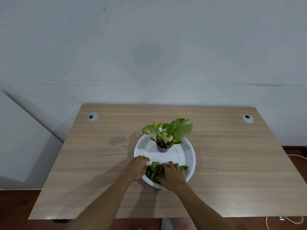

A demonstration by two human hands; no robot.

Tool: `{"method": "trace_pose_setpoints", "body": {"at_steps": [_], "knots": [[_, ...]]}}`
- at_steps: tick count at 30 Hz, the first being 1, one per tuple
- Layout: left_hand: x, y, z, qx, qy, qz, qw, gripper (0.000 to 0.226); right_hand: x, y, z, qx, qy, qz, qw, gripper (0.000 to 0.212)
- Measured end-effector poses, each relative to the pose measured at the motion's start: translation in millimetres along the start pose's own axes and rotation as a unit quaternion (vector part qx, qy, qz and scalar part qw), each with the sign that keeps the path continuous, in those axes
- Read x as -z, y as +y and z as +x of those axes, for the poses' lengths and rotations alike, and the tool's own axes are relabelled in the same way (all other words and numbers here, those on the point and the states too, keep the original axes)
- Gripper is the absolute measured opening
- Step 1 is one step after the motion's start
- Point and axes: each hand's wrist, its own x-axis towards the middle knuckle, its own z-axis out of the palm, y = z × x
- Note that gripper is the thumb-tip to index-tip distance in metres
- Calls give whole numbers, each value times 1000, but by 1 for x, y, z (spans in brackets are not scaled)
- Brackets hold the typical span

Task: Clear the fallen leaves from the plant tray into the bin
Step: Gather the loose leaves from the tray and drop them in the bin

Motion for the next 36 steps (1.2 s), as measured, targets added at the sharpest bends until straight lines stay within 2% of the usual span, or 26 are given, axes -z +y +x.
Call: {"method": "trace_pose_setpoints", "body": {"at_steps": [5,8,11,14,18,26,29,33,36], "knots": [[-6,2,1,-14,0,35,999,47,11,20,3,30,30,23,999,65],[-8,7,3,6,2,65,998,53,22,32,6,16,57,45,997,61],[-11,19,6,45,1,93,995,54,30,45,8,-22,35,9,999,55],[-13,33,7,53,-33,118,991,44,32,43,8,-31,16,-6,999,47],[-16,41,8,56,-51,56,996,37,26,31,6,-30,10,24,999,37],[-10,42,13,83,-87,-83,989,19,26,30,5,-60,-8,193,979,31],[-7,41,13,92,-84,-153,980,20,32,37,7,-44,-13,209,977,33],[2,37,12,77,-25,-119,990,28,41,47,14,-47,28,207,977,37],[0,33,11,71,-25,-71,995,33,39,52,17,-47,-5,216,975,39]]}}
